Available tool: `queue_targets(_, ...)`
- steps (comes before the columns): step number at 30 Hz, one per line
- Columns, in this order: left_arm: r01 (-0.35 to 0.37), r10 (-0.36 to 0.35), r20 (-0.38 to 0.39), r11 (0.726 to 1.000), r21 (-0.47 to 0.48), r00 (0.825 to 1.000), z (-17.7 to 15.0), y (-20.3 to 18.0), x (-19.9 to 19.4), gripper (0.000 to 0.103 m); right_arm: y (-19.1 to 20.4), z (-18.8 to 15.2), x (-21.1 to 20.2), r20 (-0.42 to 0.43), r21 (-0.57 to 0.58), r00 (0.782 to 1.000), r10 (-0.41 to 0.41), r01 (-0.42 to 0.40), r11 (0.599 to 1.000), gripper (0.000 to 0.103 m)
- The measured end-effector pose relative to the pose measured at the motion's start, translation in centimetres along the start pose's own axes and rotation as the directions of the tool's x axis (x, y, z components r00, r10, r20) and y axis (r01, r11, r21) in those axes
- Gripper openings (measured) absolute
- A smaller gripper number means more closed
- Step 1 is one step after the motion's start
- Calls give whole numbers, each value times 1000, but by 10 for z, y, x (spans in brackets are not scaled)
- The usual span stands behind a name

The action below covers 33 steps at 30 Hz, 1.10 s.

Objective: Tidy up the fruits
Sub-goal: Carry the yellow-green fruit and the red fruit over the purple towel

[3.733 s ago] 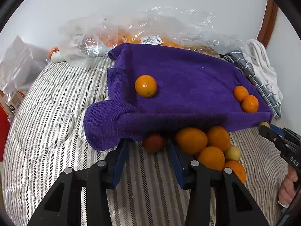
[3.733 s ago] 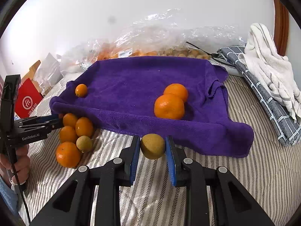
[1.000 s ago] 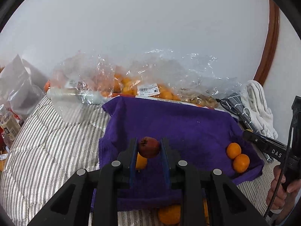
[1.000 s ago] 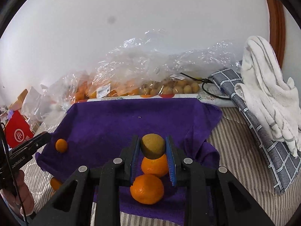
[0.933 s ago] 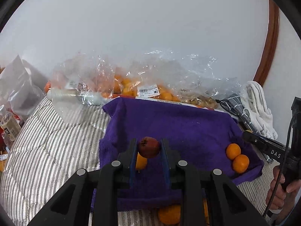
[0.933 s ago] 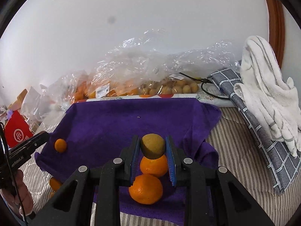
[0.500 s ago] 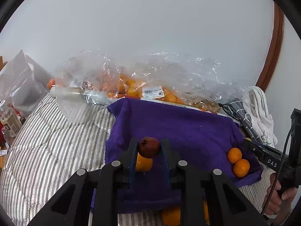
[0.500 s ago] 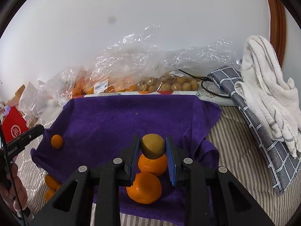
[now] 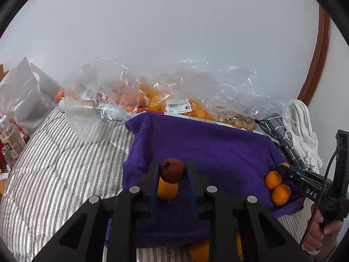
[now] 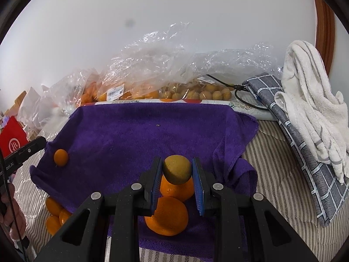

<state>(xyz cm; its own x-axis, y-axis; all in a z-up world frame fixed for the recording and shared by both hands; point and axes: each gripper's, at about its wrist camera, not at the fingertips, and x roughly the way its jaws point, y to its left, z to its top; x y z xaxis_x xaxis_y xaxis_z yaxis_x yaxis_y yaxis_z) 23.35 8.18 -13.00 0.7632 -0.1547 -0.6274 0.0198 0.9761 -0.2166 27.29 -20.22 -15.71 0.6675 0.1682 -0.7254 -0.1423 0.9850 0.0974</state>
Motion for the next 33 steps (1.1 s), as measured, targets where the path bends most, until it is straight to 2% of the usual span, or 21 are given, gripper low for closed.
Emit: queue_targets(33, 5, -5, -14, 1000, 18, 1000, -2, -3, 3, 23, -5, -1, -2, -2, 0, 1000, -31, 31, 1000, 27)
